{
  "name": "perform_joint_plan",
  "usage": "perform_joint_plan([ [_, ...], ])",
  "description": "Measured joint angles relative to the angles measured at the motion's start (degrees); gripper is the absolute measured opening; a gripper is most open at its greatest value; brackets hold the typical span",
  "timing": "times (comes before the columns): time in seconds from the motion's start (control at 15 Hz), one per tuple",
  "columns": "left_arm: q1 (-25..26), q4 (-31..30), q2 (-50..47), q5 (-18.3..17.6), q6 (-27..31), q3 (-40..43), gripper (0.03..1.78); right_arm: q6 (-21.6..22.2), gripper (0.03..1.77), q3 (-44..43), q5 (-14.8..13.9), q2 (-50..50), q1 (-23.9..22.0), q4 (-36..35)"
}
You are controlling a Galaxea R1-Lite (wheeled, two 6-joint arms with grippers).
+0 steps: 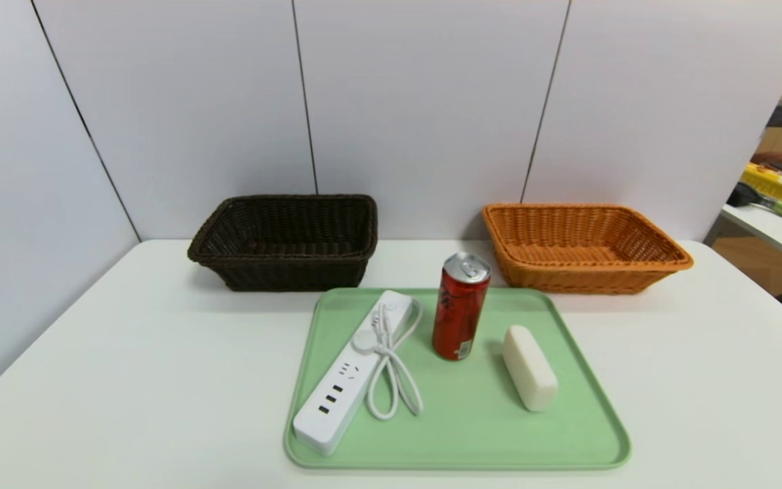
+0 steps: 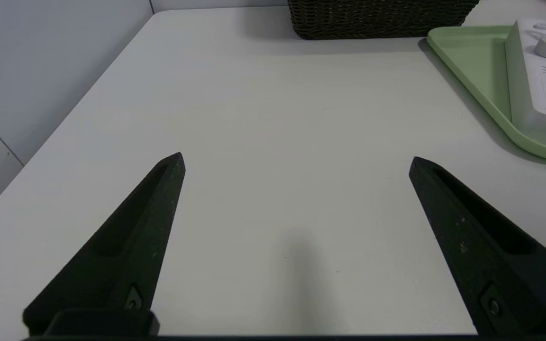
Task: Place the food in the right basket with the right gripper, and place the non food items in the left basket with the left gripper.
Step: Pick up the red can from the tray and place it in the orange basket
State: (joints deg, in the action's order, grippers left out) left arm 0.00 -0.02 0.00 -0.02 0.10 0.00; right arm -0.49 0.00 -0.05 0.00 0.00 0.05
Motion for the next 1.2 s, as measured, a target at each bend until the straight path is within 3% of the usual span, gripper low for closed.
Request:
perform_joint_plan([
  [0.27, 0.00, 0.02, 0.00, 0.00, 0.37, 0.00, 1.69, 0.27, 1.70, -0.10, -0.46, 0.00, 0.00, 0.48],
  [0.53, 0.00, -1.87, 0.00, -0.20, 0.20, -1.87, 1.69, -2.21, 1.70, -0.18, -0.20, 0.00, -0.07, 0.68],
  [0.67, 0.00, 1.32, 0.02, -0.28, 0.17, -5.32, 1.69, -3.91, 1.70, -0.82, -0.16, 0.00, -0.10, 1.10],
  [0.87, 0.00, 7.30, 0.44, -0.60, 0.12, -11.65, 1.69, -4.39, 1.70, -9.28, -0.16, 1.48, -0.10, 5.42],
  [1.2, -0.02, 6.25, 7.79, -1.65, 0.01, -19.94, 1.69, -4.36, 1.70, -29.25, 2.57, 12.98, -0.05, 11.28],
])
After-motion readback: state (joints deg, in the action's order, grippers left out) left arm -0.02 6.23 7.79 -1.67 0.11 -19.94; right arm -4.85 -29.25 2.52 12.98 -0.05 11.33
